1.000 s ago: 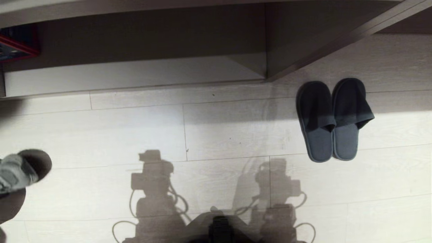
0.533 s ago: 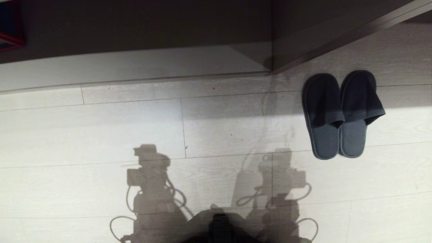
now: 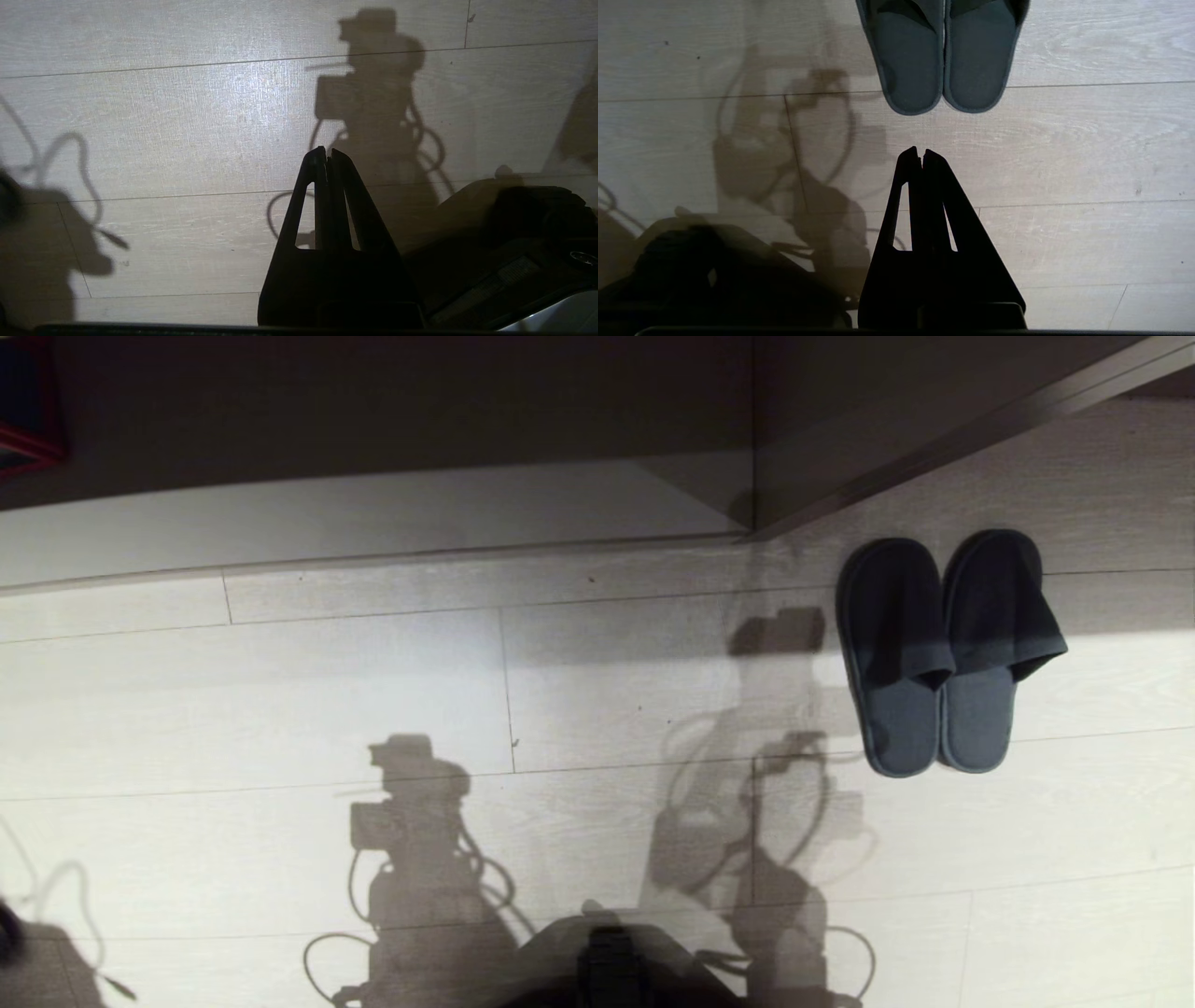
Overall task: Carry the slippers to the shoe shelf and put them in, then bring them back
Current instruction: Pick up the slippers on the floor
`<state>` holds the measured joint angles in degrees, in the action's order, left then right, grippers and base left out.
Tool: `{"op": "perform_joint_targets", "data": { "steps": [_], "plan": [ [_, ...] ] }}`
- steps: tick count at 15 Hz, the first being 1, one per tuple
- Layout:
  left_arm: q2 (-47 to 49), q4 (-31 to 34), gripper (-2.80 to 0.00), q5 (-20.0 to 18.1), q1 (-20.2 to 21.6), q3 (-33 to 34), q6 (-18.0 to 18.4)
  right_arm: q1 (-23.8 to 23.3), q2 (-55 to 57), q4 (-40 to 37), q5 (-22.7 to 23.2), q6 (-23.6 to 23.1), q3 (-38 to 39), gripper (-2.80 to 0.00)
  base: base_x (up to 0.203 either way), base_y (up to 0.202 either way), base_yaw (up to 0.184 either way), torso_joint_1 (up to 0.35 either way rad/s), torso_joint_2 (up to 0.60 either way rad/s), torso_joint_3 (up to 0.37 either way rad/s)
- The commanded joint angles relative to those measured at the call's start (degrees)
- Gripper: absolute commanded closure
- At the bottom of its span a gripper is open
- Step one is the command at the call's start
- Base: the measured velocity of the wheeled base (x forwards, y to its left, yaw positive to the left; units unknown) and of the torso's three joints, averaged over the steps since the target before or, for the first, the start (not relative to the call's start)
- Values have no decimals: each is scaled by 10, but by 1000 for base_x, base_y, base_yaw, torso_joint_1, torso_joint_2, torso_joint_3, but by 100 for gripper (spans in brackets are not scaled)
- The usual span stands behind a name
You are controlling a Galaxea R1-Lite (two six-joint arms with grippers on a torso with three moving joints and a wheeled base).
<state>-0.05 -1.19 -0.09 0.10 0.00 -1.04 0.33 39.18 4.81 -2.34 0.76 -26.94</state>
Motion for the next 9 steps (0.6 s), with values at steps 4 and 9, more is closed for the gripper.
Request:
{"op": "perform_joint_targets", "data": {
  "steps": [4, 9],
  "plan": [
    [0, 0, 0, 0, 0, 4, 0, 0, 371, 175, 16, -33, -50, 0, 0, 0, 0, 0, 0, 0],
    [0, 0, 0, 0, 0, 4, 0, 0, 547, 365, 21, -78, -63, -280, 0, 0, 0, 0, 0, 0]
  ]
}}
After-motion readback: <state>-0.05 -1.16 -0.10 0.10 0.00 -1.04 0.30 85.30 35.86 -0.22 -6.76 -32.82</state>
